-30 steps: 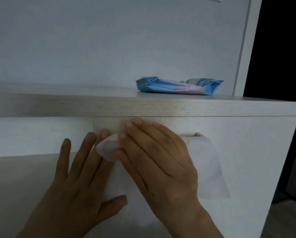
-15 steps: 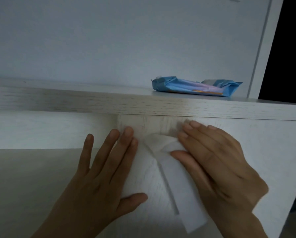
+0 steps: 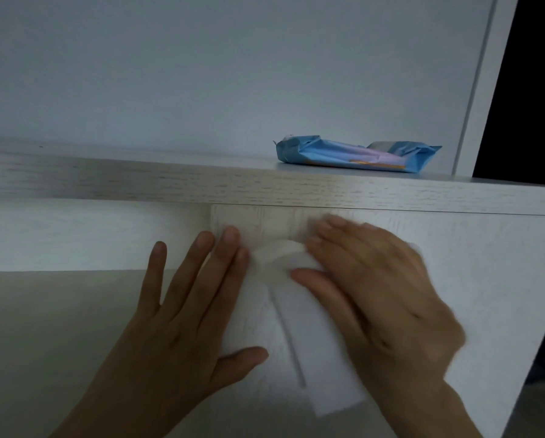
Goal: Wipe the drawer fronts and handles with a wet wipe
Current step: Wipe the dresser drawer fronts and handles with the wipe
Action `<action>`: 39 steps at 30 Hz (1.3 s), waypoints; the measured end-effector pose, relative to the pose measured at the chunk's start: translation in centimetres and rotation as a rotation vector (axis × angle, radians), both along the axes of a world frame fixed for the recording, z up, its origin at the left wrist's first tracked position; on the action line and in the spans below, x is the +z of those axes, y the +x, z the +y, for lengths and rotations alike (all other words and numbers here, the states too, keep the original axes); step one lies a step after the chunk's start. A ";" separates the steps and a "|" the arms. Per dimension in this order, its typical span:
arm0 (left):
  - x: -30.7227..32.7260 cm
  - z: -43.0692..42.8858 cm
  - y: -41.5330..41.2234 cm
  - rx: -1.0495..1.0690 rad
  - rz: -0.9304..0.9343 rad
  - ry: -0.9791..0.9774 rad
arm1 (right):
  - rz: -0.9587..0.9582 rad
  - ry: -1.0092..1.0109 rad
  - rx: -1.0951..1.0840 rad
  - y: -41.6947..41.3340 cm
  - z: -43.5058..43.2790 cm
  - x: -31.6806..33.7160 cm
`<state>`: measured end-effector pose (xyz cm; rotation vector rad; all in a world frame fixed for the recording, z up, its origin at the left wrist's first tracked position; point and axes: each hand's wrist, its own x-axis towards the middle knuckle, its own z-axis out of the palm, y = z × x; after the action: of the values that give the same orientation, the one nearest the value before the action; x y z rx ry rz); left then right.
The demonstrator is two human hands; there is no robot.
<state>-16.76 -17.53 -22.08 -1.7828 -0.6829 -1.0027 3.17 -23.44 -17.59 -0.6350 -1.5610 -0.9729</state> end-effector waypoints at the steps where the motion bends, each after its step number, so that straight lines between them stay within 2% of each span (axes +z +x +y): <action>1: 0.0 0.0 0.0 0.003 0.001 -0.005 | 0.007 -0.001 -0.021 0.6 -0.2 0.0; 8: 0.0 -0.1 -0.1 0.011 0.012 -0.031 | 0.016 0.010 -0.065 1.1 -0.1 -0.4; 19: 0.0 0.1 -0.1 -0.002 0.016 -0.010 | -0.010 0.056 0.094 -2.9 1.7 -0.2; 25: 0.2 0.1 -0.1 -0.011 0.026 0.000 | -0.117 0.066 0.059 -1.1 1.8 -0.2; 29: 0.2 0.3 -0.2 -0.012 0.014 0.039 | -0.087 0.074 0.075 0.8 1.2 -0.2; 39: 0.1 0.2 0.0 -0.025 0.014 0.009 | 0.010 0.078 -0.055 4.2 0.3 -0.7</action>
<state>-16.76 -17.30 -21.96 -1.7929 -0.6484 -1.0076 7.33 -23.12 -18.31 -0.6300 -1.4959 -1.0651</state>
